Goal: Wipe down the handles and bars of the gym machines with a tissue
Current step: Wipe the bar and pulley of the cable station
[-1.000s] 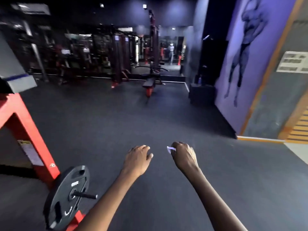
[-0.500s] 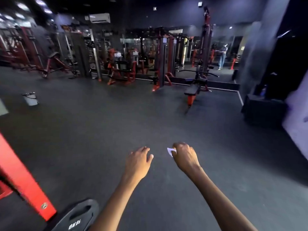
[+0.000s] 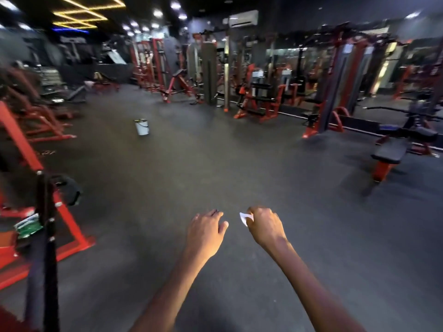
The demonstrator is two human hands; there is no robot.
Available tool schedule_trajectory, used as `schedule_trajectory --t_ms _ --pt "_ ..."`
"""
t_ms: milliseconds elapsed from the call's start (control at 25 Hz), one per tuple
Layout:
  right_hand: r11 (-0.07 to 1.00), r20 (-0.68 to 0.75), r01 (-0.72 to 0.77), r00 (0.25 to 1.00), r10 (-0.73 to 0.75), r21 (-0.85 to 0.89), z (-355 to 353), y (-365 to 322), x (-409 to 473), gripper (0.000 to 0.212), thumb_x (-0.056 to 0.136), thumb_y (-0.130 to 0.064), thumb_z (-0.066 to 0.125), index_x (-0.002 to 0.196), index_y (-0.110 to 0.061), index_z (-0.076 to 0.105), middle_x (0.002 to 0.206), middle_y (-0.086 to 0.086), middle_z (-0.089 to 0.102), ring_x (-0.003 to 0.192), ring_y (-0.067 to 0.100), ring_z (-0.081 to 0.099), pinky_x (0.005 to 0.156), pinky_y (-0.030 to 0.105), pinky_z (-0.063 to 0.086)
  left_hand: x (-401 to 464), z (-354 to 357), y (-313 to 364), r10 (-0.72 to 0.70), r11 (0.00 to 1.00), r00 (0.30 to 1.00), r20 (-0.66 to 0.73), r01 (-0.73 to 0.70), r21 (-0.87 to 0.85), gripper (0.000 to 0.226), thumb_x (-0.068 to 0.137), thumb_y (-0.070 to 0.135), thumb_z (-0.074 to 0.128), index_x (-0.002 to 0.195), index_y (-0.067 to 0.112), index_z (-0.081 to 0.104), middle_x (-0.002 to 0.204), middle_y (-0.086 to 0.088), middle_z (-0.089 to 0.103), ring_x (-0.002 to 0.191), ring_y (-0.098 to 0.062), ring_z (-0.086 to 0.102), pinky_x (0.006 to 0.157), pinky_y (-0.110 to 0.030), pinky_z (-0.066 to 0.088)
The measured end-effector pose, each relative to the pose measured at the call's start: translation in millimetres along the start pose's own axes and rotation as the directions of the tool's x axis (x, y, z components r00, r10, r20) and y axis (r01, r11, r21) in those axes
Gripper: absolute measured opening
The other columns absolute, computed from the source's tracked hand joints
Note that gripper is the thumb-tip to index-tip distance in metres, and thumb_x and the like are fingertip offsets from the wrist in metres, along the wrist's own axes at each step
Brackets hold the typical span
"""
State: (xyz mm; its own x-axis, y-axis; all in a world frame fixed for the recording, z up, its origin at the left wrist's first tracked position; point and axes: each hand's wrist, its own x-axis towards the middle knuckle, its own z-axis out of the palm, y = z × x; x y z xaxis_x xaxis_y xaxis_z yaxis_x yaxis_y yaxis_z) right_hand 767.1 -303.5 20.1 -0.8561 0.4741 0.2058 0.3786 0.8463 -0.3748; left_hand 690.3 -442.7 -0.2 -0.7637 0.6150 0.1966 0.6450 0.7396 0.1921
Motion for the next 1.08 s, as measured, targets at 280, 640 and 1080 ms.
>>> schedule_trajectory --t_ms 280,640,1080 --pt "0.962 0.14 0.273 0.953 -0.268 -0.021 62.2 -30.6 254.1 0.028 0.094 -0.019 0.045 0.117 -0.014 0.059 0.119 0.008 0.059 0.11 0.029 0.056 0.089 0.033 0.044 190.1 15.2 -82.9 -0.27 0.962 0.963 -0.021 0.271 0.043 0.042 0.102 0.037 0.035 0.14 0.021 0.047 0.143 0.006 0.048 0.132 -0.013 0.043 0.108 -0.027 0.028" --pt "0.817 0.173 0.573 0.8 -0.574 0.06 189.7 -139.1 528.0 0.019 0.093 -0.025 0.049 0.099 -0.011 0.06 0.109 0.008 0.06 0.105 0.031 0.056 0.079 0.035 0.043 398.1 36.5 -273.6 -0.531 0.841 0.834 -0.151 0.54 0.027 0.044 0.101 0.04 0.04 0.138 0.019 0.048 0.144 0.004 0.048 0.132 -0.014 0.043 0.107 -0.027 0.031" --pt "0.686 0.172 0.693 0.664 -0.727 0.222 325.5 -340.4 836.7 0.016 0.087 -0.018 0.051 0.096 -0.011 0.062 0.101 0.009 0.061 0.098 0.031 0.058 0.077 0.034 0.043 631.1 15.5 -524.5 -0.647 0.739 0.725 -0.236 0.672 0.041 0.04 0.098 0.038 0.046 0.132 0.019 0.054 0.137 0.004 0.055 0.126 -0.016 0.049 0.103 -0.028 0.033"
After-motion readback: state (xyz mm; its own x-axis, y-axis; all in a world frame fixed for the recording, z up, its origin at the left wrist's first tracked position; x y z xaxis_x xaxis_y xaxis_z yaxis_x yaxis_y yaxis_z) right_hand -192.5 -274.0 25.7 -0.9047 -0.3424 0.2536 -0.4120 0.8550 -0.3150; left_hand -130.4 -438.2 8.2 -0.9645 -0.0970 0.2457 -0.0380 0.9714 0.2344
